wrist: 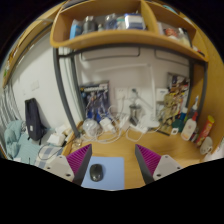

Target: Arrange mouse

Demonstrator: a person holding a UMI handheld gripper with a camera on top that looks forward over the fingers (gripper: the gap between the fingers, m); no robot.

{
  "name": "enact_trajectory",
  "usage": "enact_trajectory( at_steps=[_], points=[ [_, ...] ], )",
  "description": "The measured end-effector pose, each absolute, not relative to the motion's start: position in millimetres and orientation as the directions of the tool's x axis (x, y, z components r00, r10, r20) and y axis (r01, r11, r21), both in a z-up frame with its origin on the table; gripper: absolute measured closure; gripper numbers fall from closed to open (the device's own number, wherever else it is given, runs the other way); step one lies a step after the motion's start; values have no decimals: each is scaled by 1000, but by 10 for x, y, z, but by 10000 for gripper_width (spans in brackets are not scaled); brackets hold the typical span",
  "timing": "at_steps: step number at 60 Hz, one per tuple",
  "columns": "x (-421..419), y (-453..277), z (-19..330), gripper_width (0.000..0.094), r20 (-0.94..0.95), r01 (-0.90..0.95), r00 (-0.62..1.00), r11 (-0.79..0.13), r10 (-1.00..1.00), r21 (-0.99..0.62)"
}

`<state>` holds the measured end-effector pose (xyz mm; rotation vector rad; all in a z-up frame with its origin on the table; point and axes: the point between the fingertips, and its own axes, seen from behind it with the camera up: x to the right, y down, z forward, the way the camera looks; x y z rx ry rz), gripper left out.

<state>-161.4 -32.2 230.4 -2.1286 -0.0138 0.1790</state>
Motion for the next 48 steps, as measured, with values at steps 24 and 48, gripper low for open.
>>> enact_trajectory(
  at_steps=[24,48],
  points=[
    [78,-931,3331,84,-106,-90,994,-434,13,-896],
    [733,-1293,2972,81,-144,-122,990,-491,7,-862]
  ],
)
